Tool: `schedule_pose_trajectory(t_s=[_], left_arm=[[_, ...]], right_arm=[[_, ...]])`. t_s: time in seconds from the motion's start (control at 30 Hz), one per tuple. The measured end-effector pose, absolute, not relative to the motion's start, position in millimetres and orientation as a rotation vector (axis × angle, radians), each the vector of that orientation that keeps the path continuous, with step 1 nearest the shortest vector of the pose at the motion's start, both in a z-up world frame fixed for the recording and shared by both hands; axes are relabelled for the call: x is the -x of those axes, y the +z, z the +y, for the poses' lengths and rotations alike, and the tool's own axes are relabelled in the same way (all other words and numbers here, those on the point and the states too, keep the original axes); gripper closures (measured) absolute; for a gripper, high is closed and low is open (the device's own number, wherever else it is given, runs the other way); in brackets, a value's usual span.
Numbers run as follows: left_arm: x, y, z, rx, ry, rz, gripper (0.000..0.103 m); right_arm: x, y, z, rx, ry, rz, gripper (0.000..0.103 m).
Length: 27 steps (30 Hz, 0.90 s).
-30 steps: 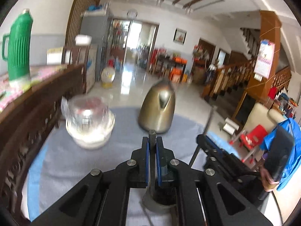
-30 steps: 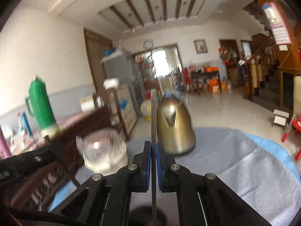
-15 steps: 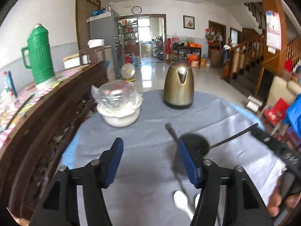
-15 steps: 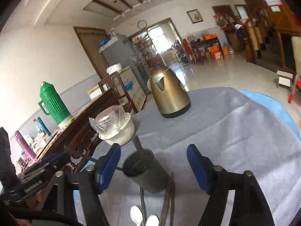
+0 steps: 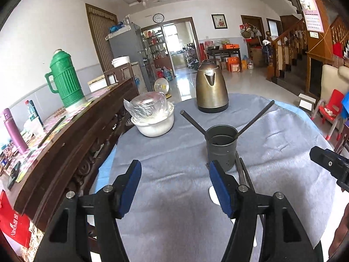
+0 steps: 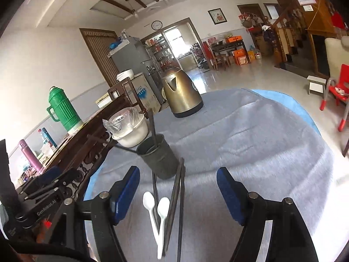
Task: Organize utensils
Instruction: 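Open and withdraw both tools from the gray cup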
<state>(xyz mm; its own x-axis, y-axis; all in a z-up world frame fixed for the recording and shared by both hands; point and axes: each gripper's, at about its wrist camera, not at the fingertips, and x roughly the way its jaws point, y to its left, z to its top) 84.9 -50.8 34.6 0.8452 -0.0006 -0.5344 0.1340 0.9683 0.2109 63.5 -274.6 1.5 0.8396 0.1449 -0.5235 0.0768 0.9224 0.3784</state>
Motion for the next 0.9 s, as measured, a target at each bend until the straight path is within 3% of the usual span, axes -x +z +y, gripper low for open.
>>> schedule_pose_trajectory(t_s=[0.9], left_arm=[[-23.1,44.0,-33.7,-0.248,-0.054,0.543,0.037]], right_arm=[[-8.2,25.9,-236.1,-0.346,0.105,0.555,0.026]])
